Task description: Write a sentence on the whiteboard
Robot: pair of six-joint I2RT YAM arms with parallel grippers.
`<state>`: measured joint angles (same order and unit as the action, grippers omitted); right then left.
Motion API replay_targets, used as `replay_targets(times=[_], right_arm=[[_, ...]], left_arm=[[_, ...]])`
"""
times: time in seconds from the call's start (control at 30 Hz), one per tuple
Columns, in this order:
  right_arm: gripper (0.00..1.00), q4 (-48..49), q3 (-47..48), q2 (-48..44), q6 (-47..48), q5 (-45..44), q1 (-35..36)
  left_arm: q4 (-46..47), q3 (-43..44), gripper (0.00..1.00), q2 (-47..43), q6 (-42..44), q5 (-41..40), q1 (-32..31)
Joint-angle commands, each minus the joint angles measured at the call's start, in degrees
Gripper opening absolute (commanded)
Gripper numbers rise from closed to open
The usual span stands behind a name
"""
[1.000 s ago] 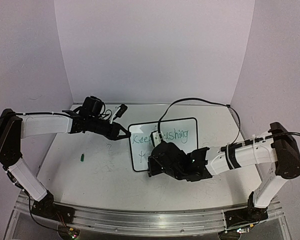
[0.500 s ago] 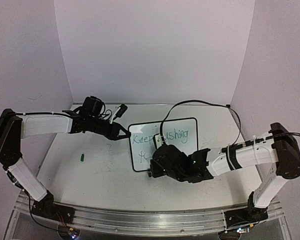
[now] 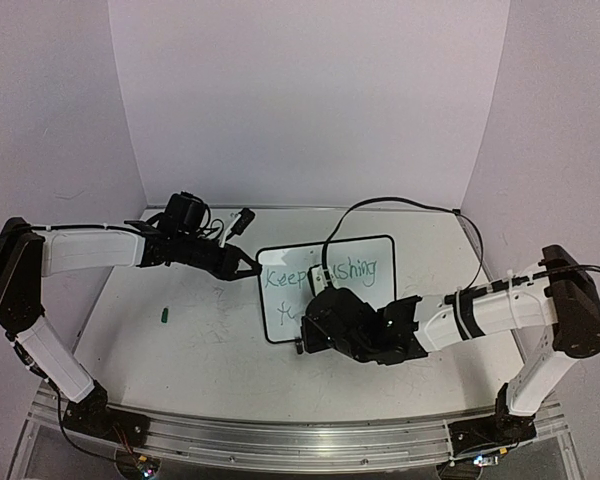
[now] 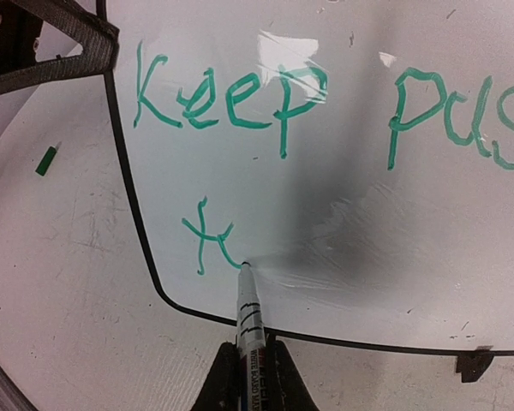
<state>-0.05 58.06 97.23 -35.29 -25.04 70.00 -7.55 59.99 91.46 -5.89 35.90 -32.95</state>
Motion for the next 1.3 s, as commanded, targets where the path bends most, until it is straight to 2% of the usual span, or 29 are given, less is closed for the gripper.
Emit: replay_targets(times=[0.0,1.27], right_arm=[[0.00,1.54,1.35,-1.93,0.89,-4.35,-1.63],[0.00,2.30,2.36,1.15,1.86,0.54,-1.84]], left_arm=[[-0.45,2.05,0.00,-1.46,1.14,-2.56,-0.10],[-0.45,2.06,0.00,-1.14,1.23,-2.56,-0.10]])
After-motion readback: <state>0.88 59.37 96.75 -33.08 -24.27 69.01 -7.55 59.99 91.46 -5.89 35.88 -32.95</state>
